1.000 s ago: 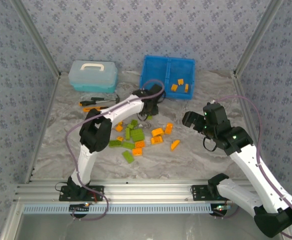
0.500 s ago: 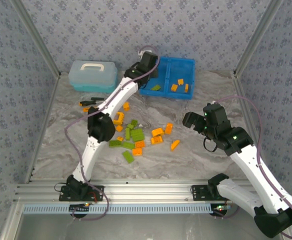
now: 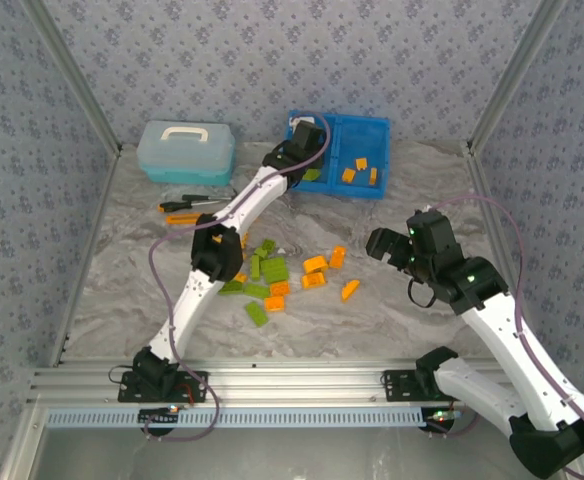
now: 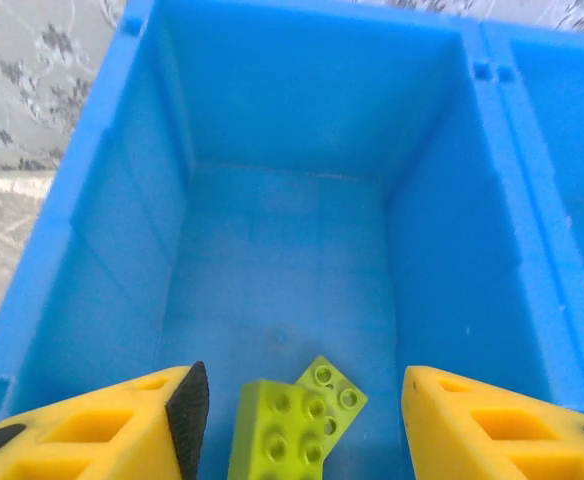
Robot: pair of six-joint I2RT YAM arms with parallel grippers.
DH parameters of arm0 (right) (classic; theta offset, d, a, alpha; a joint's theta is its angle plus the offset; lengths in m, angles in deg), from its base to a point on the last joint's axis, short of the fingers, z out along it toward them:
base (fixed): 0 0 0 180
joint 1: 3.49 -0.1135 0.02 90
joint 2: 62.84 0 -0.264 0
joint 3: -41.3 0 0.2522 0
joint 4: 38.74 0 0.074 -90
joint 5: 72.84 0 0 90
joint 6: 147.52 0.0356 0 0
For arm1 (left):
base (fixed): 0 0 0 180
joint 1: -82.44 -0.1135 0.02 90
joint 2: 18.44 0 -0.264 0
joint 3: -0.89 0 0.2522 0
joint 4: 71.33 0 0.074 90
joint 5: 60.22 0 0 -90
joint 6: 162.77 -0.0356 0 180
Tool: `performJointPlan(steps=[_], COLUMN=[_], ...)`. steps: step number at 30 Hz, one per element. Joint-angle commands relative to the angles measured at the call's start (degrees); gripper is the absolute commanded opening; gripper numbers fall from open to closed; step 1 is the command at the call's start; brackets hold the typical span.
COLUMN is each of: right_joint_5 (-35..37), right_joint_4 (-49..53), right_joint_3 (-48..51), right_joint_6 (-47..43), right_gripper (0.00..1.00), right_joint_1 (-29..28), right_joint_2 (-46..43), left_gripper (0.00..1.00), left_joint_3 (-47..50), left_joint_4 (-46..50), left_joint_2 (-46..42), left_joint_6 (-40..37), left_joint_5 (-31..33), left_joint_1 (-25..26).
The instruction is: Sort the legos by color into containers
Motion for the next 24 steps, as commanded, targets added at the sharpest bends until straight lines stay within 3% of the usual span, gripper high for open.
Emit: performJointPlan(steps=[1, 7, 11, 15, 19, 24], right_joint_5=[0.18, 0.59, -0.35, -1.35, -1.30, -0.56], right_joint_4=[0.70, -0.65, -2.07, -2.78, -3.43, -3.09], right_joint_3=[0.26, 0.42, 0.08, -0.77, -0.70, -0.42], right_joint_6=[1.07, 1.38, 1.10, 0.72, 0.84, 1.74], right_gripper=[1.00, 1.00, 1.00, 1.00, 1.00, 1.00], right_joint_1=[-0.40, -0.42, -0.42, -0.61, -1.03, -1.97], right_joint_2=[-0.40, -0.10, 1.56, 3.76, 4.66, 4.72], left_gripper=[0.57, 0.56, 0.55, 0.56, 0.60, 0.69], left_joint_3=[-2.35, 4.07, 23.58, 46.10, 59.01, 65.03], left_joint_4=[2.27, 19.82, 23.40, 21.10, 18.86, 17.89], left_joint_2=[-6.75, -20.61, -34.04, -45.75, -50.01, -47.74], left_joint_6=[0.99, 6.41, 5.60, 3.81, -2.29, -8.21], left_joint_5=[-0.31, -6.20, -11.22, -13.87, -18.40, -18.81], left_joint_1=[0.36, 0.33, 0.49, 0.46, 0.61, 1.05])
